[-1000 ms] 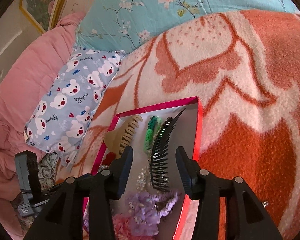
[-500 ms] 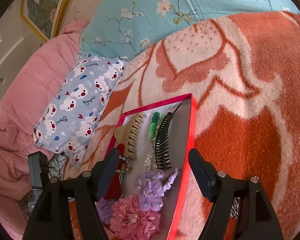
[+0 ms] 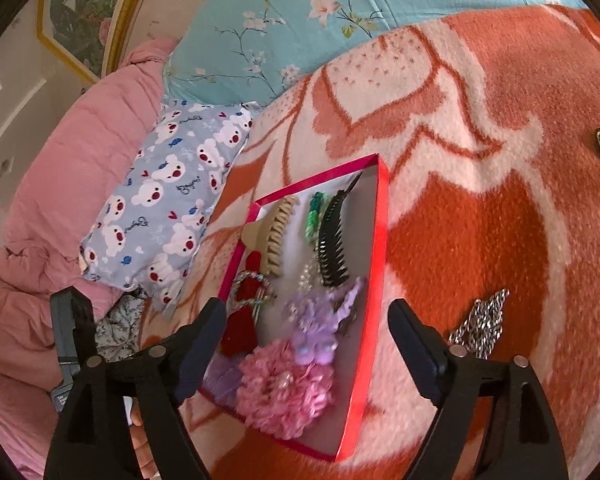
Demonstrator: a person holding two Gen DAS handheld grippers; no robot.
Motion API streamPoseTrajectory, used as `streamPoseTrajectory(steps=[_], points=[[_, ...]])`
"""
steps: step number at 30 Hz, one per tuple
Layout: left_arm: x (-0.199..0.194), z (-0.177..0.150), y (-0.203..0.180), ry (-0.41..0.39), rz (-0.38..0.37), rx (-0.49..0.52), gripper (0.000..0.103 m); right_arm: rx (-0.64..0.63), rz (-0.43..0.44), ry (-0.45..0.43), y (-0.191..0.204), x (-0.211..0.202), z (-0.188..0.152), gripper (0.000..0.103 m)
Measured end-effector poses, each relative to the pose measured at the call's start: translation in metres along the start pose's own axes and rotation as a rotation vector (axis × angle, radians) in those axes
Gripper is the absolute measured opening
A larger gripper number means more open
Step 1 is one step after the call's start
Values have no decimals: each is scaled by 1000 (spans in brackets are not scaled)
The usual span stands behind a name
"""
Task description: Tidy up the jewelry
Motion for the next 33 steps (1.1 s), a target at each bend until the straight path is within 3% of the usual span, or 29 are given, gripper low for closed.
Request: streamPoseTrajectory(steps=[10, 16, 21, 26, 33], points=[[-21, -10, -5, -22, 25, 19, 83, 21, 51, -19, 8, -21, -12, 93], [-32, -18, -9, -31, 161, 115, 86, -166, -86, -6, 18, -26, -27, 94], [-36, -28, -5, -7, 202, 142, 88, -304, -187, 12, 25, -32, -36, 101], [-40, -36, 3, 23, 237, 145, 88, -373, -189, 64, 30, -36, -48, 101], [-58, -38, -4, 1, 262, 189, 88, -443, -214, 119, 38, -36, -67, 101]])
Point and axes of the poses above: each gripper's, at about its wrist camera, not at the fingertips, and x roughly the way its jaws point, y to its left, z to its top, the point moved 7 cm from there along x, roughly the way its jaws point, and after that the axes turned 6 degrees about x, right-handed, at the moved point
